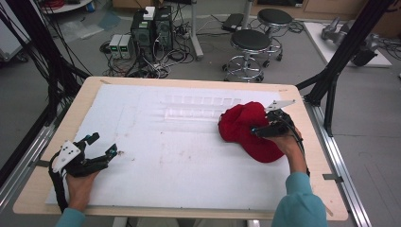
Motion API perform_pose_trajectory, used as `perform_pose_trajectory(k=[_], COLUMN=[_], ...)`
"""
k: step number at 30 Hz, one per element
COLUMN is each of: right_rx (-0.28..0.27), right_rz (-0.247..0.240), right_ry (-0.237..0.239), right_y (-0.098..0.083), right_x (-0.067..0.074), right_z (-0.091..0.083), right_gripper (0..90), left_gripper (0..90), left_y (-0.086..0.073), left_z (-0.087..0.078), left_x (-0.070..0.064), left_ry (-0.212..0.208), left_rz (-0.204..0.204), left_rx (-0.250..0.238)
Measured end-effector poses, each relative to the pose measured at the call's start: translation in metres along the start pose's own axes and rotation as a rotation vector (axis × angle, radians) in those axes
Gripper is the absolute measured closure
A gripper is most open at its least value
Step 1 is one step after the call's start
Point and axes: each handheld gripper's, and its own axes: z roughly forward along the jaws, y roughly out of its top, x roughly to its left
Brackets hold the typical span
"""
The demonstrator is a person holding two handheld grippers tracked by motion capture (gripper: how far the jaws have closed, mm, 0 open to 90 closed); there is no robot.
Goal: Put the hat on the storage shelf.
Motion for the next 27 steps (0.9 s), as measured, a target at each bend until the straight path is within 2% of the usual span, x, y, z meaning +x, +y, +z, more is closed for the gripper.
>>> perform_pose_trajectory(k=[3,8,9,10,11,12,14,16,19,25,27], right_rx=[0.012,0.028,0.028,0.035,0.035,0.041,0.045,0.044,0.051,0.037,0.001], right_rz=[0.005,0.015,0.015,0.011,0.011,0.012,0.005,0.025,0.034,0.030,0.032], right_ry=[0.000,-0.015,-0.015,-0.019,-0.019,-0.026,-0.042,-0.045,-0.049,-0.052,-0.053], right_y=[0.000,0.001,0.001,0.002,0.002,0.002,0.003,0.003,0.003,0.004,0.006], right_x=[0.000,0.002,0.002,0.003,0.003,0.004,0.005,0.004,0.005,0.007,0.009], right_z=[0.001,0.000,0.000,0.000,0.000,-0.001,-0.003,-0.005,-0.007,-0.012,-0.017], right_gripper=[29.9,46.2,46.2,53.7,53.7,63.1,70.2,76.3,81.1,82.2,82.2], left_gripper=[16.2,16.3,16.3,16.2,16.3,16.2,16.2,16.2,16.2,16.3,16.2], left_y=[0.000,0.000,0.000,0.000,0.000,0.000,0.000,0.000,0.000,0.000,0.000], left_z=[0.000,0.000,0.000,0.000,0.000,0.000,0.000,0.000,0.000,0.000,0.000], left_x=[0.000,0.000,0.000,0.000,0.000,0.000,0.000,0.000,0.000,0.000,0.000], left_ry=[0.000,0.001,0.001,0.001,0.001,0.001,0.001,0.000,0.001,0.001,0.002], left_rz=[0.000,0.001,0.001,-0.001,-0.001,0.001,0.002,0.003,0.003,0.006,0.006], left_rx=[0.000,0.005,0.005,0.003,0.003,0.006,0.006,0.006,0.005,0.006,0.006])
